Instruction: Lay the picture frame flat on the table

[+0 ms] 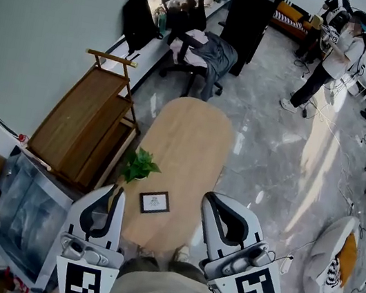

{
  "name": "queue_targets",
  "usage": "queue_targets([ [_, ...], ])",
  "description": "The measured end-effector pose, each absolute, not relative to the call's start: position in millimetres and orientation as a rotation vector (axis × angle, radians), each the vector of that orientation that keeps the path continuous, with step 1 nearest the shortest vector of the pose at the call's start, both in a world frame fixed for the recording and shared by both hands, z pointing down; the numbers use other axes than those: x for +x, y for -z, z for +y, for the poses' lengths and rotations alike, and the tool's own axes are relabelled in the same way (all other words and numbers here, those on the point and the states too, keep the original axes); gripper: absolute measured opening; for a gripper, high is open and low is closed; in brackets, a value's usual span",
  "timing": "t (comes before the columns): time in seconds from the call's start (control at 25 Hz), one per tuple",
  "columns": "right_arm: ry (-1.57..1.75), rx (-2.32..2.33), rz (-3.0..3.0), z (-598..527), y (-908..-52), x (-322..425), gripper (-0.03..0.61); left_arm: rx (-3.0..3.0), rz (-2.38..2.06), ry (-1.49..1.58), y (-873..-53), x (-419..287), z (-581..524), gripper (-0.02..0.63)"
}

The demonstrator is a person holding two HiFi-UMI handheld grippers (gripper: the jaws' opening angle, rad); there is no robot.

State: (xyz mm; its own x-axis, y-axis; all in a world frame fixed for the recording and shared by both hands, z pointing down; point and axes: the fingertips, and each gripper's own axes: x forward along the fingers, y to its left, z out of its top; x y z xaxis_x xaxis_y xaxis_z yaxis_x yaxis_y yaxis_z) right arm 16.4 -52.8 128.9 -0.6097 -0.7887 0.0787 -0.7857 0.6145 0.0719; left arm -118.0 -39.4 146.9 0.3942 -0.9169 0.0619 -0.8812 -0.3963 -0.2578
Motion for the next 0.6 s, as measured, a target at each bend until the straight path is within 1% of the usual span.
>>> queue_targets([
  [0.6, 0.060, 1.351, -2.744, -57, -121, 18, -0.005, -2.472, 1.571, 0.294, -144, -107, -44, 0.020],
])
